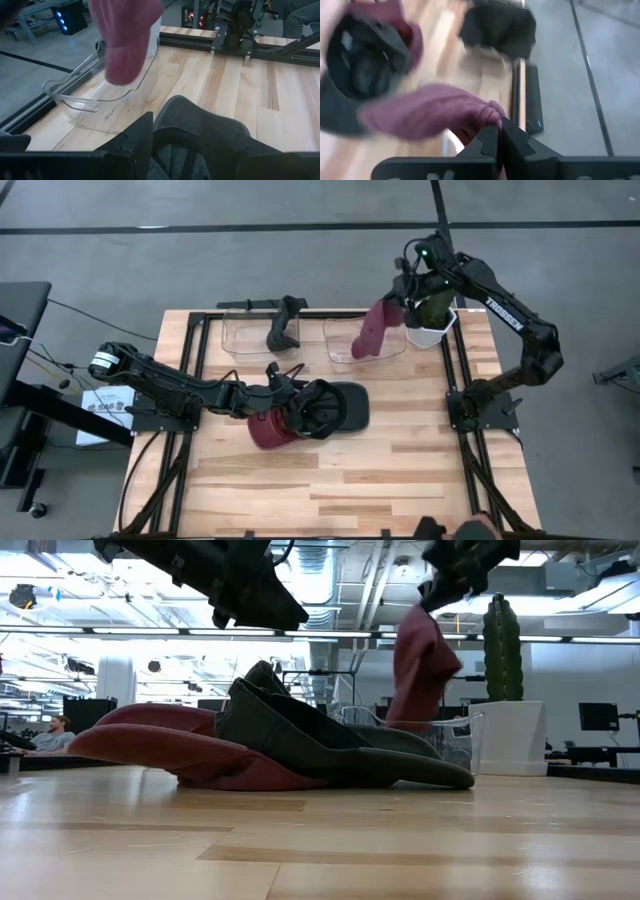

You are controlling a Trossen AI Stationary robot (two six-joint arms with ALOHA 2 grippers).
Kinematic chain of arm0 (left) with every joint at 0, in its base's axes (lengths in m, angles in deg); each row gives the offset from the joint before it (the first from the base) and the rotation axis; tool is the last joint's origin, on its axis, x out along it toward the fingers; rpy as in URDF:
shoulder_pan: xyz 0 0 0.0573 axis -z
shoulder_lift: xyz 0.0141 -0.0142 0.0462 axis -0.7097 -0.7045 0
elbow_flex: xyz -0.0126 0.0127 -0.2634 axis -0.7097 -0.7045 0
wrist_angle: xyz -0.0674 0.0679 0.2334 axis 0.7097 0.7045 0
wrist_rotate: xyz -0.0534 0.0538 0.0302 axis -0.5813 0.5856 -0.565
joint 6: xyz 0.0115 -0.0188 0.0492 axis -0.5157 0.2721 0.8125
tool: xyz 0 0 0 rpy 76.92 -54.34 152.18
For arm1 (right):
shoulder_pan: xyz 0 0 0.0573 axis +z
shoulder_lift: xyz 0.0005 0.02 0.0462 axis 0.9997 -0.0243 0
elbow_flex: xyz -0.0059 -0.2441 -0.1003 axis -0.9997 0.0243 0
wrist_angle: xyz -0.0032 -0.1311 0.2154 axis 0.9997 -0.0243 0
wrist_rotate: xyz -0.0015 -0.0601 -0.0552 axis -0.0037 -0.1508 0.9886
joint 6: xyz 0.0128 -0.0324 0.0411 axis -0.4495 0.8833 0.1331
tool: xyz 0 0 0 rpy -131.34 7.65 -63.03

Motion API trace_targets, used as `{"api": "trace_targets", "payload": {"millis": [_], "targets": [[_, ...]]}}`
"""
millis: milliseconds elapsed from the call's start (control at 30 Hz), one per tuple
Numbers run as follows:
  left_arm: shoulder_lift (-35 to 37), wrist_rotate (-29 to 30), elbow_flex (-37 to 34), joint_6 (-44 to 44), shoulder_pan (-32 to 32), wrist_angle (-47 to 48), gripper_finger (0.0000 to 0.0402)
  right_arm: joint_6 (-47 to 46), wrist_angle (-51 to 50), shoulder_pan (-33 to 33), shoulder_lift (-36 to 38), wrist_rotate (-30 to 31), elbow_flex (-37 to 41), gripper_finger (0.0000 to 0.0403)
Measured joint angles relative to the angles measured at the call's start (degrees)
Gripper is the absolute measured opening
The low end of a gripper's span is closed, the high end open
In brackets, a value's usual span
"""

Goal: Pick & Place hat
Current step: Put the red cap into the right transparent bin

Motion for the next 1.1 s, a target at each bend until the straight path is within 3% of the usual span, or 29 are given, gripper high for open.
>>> {"api": "trace_targets", "payload": {"millis": [233,767,967,1100], "targets": [[0.0,0.0,0.0,0.0,0.0,-0.37,0.0149,4.8,-3.21,-0.3,-3.32,10.46,0.04,0.0],[0.0,0.02,0.0,0.2,0.0,-0.48,0.0149,6.59,1.24,5.47,-4.32,14.97,0.04,0.0],[0.0,0.02,0.0,0.2,0.0,-0.48,0.0149,12.34,-3.31,8.87,-4.32,28.94,0.04,0.0],[0.0,0.02,0.0,0.21,0.0,-0.46,0.0149,12.97,-6.59,10.69,-4.3,30.72,-0.03,0.0]]}}
